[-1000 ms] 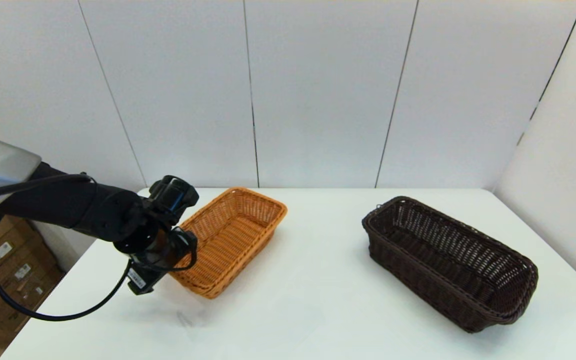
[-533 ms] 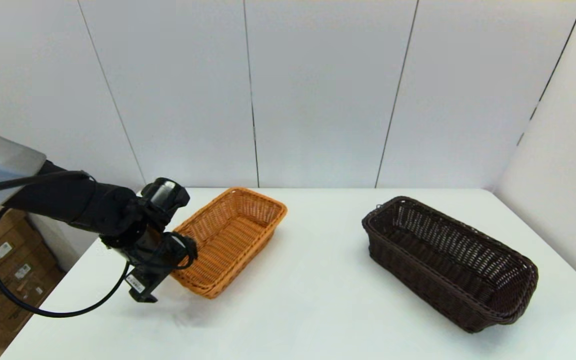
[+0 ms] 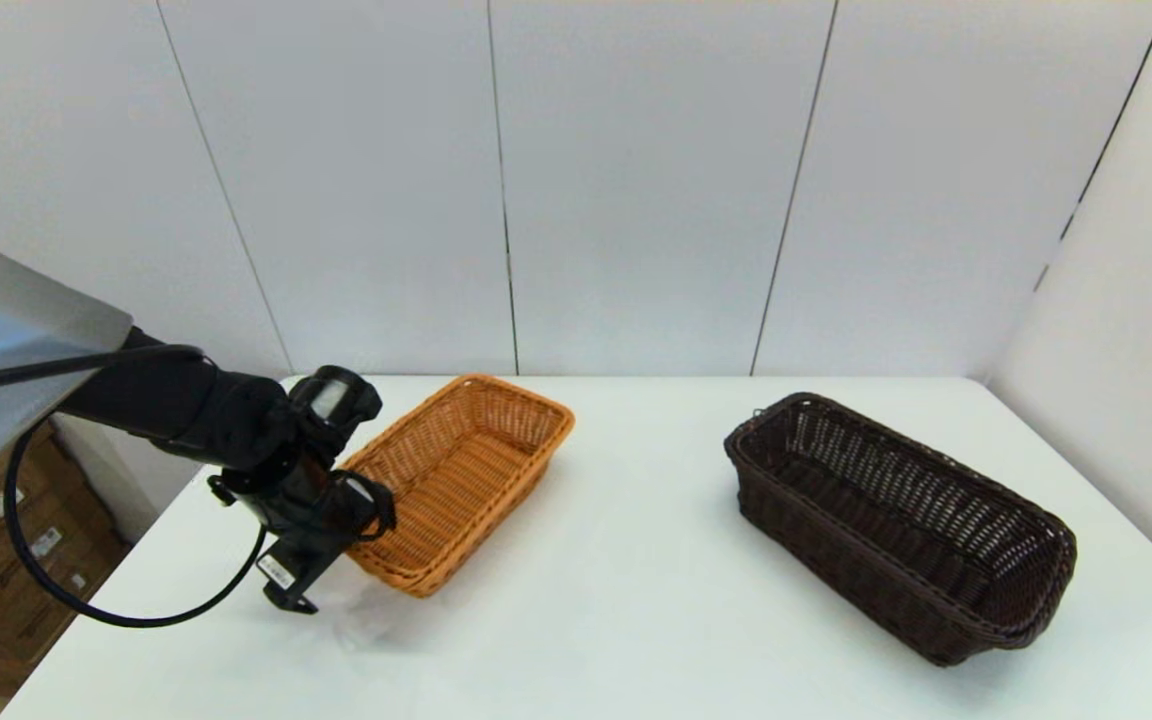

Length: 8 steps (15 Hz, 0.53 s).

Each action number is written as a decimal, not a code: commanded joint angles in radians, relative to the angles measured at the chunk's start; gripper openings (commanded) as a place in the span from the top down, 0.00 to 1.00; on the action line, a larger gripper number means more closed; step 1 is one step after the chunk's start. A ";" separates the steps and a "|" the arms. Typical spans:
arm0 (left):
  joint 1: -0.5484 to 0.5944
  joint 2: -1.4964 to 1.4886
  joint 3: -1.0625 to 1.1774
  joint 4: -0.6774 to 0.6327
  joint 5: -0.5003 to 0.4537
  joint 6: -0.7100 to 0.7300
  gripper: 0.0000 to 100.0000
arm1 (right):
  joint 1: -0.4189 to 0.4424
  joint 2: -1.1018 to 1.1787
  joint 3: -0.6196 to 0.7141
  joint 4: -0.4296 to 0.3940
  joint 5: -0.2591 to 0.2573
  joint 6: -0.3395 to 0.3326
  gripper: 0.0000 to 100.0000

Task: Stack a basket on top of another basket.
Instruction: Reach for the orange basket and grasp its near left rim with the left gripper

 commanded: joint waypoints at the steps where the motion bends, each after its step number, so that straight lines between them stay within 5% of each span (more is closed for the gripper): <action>1: 0.000 0.015 -0.008 0.004 -0.002 -0.007 0.00 | 0.000 0.000 0.000 0.000 0.000 0.000 0.00; 2: 0.000 0.015 -0.008 0.005 -0.005 -0.007 1.00 | 0.000 0.000 0.000 0.000 0.000 0.000 0.00; 8: 0.000 0.012 -0.019 0.024 -0.023 -0.004 1.00 | 0.000 0.000 0.000 0.000 0.000 0.000 0.00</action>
